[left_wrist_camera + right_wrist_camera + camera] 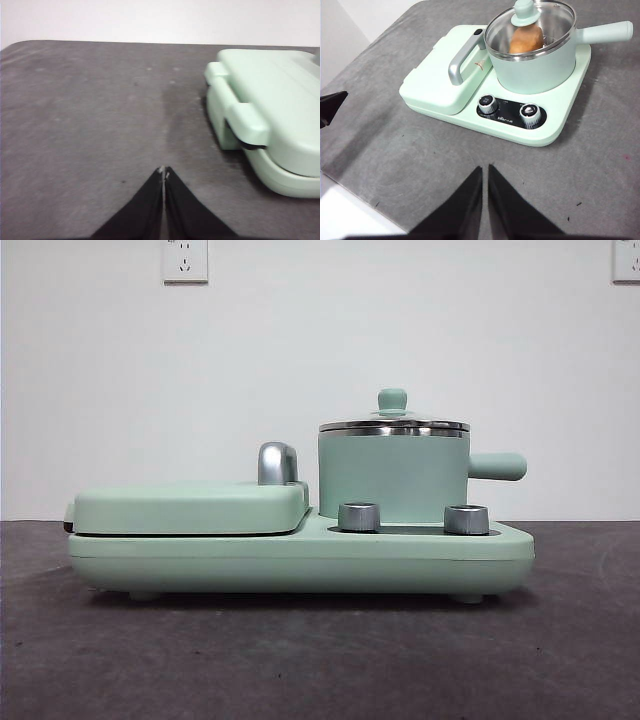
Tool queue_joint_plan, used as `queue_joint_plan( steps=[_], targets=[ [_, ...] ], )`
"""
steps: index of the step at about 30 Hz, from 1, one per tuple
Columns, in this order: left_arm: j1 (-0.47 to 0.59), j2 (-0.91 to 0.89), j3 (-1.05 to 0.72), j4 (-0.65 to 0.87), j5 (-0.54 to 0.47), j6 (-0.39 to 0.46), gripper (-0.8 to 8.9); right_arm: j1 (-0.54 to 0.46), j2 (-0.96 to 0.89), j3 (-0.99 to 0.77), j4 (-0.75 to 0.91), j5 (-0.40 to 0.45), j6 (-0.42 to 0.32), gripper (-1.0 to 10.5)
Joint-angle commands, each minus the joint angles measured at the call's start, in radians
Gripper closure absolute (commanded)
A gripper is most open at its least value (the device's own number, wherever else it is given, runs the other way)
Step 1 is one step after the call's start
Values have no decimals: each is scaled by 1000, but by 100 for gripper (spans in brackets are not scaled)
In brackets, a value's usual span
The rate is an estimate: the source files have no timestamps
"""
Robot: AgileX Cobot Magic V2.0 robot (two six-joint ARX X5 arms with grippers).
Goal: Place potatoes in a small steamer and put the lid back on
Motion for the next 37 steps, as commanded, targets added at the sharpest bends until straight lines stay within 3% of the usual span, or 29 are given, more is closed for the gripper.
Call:
queue_joint_plan(
  steps=[1, 26, 30, 35, 37],
  targets=[
    [1, -2, -21, -6, -37, -48, 809, 5, 3, 8, 10, 0, -8, 931],
    [0, -2, -21, -1, -37, -48, 809, -11, -13, -14, 48, -1, -8, 931],
    [0, -2, -21, -1, -37, -48, 809, -90, -74, -151, 256, -3, -14, 931],
    [0, -2, -21, -2, -37, -48, 809, -251, -192, -443, 727, 4, -23, 931],
    [0, -2, -21, -2, -37, -48, 809, -303, -223, -533, 841, 7, -46, 931]
  ],
)
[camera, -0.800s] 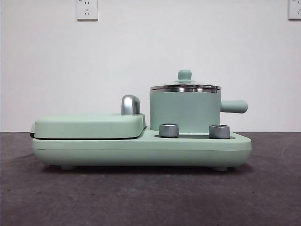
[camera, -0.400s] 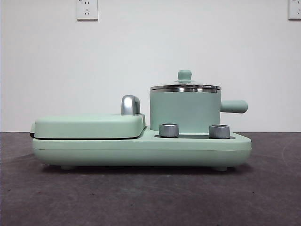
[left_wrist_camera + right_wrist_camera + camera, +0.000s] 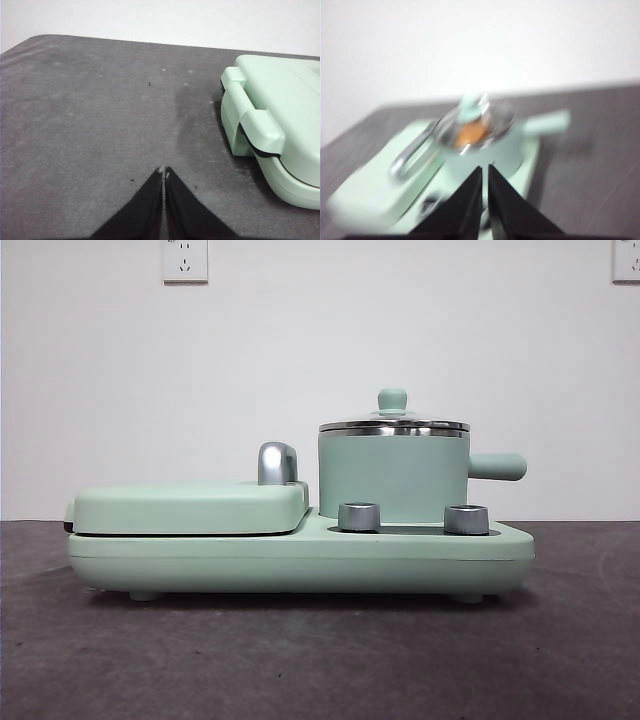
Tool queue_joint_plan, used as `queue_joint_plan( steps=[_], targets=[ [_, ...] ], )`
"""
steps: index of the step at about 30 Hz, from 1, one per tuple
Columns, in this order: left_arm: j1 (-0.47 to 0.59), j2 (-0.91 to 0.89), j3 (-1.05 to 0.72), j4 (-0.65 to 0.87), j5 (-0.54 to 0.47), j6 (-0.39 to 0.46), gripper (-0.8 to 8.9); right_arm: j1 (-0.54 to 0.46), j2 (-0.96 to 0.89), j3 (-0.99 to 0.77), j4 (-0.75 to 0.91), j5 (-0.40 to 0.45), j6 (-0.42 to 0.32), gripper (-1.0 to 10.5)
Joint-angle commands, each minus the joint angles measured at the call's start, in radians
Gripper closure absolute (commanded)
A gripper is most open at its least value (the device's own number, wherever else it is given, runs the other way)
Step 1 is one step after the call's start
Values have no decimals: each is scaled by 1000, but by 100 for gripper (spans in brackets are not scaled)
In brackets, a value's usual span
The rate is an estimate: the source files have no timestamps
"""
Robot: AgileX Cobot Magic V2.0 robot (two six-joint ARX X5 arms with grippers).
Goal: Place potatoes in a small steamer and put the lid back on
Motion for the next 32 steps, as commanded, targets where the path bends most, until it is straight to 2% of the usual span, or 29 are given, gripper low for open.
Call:
queue_joint_plan(
  steps=[1, 7, 12, 17, 32],
  targets=[
    [0, -2, -19, -6, -4, -8, 809, -71, -43, -135, 214, 20, -41, 931],
    [0, -2, -19, -6, -4, -8, 809, -158, -113, -329, 258, 163, -67, 931],
    [0, -2, -19, -6, -4, -8, 809, -185, -142, -420, 247, 208, -165, 931],
    [0, -2, -19, -6, -4, -8, 809, -193, -159, -418, 113, 238, -262, 931],
    [0, -2, -19, -7, -4, -8, 809, -193, -159, -418, 132, 233, -266, 931]
  ],
)
